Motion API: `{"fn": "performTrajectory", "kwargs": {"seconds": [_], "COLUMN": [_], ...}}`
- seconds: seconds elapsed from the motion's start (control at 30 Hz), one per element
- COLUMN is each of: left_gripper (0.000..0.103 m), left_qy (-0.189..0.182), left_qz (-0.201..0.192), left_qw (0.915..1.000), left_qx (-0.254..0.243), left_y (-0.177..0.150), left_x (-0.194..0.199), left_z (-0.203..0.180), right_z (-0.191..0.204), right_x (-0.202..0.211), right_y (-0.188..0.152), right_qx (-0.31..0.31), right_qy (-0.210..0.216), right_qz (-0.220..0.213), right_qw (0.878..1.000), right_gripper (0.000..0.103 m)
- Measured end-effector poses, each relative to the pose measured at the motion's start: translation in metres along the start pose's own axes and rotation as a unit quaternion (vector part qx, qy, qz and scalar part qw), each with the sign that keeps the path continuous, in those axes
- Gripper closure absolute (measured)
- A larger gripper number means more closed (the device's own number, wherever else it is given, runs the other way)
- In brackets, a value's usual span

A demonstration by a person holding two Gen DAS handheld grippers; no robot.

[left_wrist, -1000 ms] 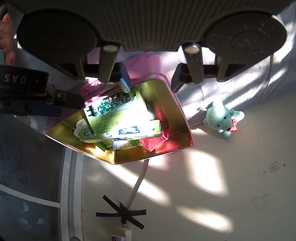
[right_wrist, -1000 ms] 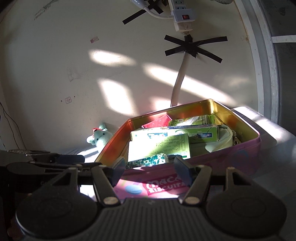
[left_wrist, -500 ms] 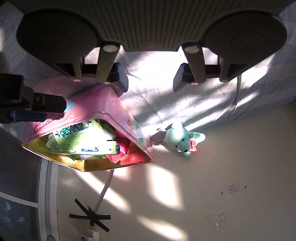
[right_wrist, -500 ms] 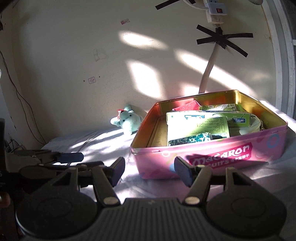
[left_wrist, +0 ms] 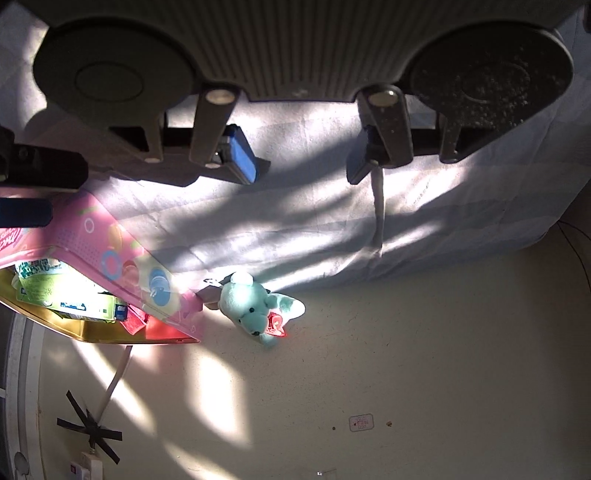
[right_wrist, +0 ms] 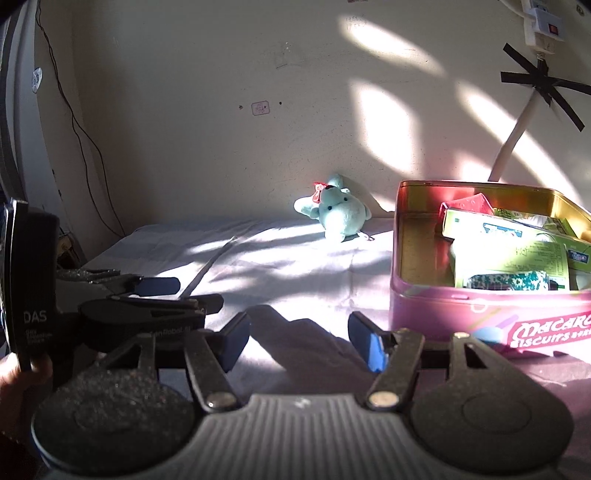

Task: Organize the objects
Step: 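Move the right gripper to the teal plush bear and grasp it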

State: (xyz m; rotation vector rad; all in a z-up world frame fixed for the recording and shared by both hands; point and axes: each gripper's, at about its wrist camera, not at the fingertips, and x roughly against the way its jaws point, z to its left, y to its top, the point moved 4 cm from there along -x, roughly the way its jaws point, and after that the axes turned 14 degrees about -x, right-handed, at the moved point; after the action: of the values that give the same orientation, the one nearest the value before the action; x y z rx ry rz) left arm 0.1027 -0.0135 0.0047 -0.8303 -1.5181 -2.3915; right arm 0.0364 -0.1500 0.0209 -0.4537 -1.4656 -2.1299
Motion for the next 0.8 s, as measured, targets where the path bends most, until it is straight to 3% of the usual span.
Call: {"fn": "performTrajectory", "kwargs": {"seconds": [0.47, 0.8], "left_gripper": [0.043, 0.042], "left_qy": [0.026, 0.031], "left_qz": [0.027, 0.041], "left_qw": [0.9973, 0.9949], "left_qx": [0.063, 0.087], "left_y": [-0.024, -0.032], "left_x": [-0.033, -0.045], "left_z": [0.06, 0.077], "right_z": [0.041, 0.031], "right_x": [-0.064, -0.121], "right_y": [0.003, 0.013], "right_qx": [0.046, 0.025], "right_qy": [-0.008, -0.032], "right_qz": [0.035, 0.059], "right_qw": [0.998, 0.997], "right_gripper": [0.042, 0.041]}}
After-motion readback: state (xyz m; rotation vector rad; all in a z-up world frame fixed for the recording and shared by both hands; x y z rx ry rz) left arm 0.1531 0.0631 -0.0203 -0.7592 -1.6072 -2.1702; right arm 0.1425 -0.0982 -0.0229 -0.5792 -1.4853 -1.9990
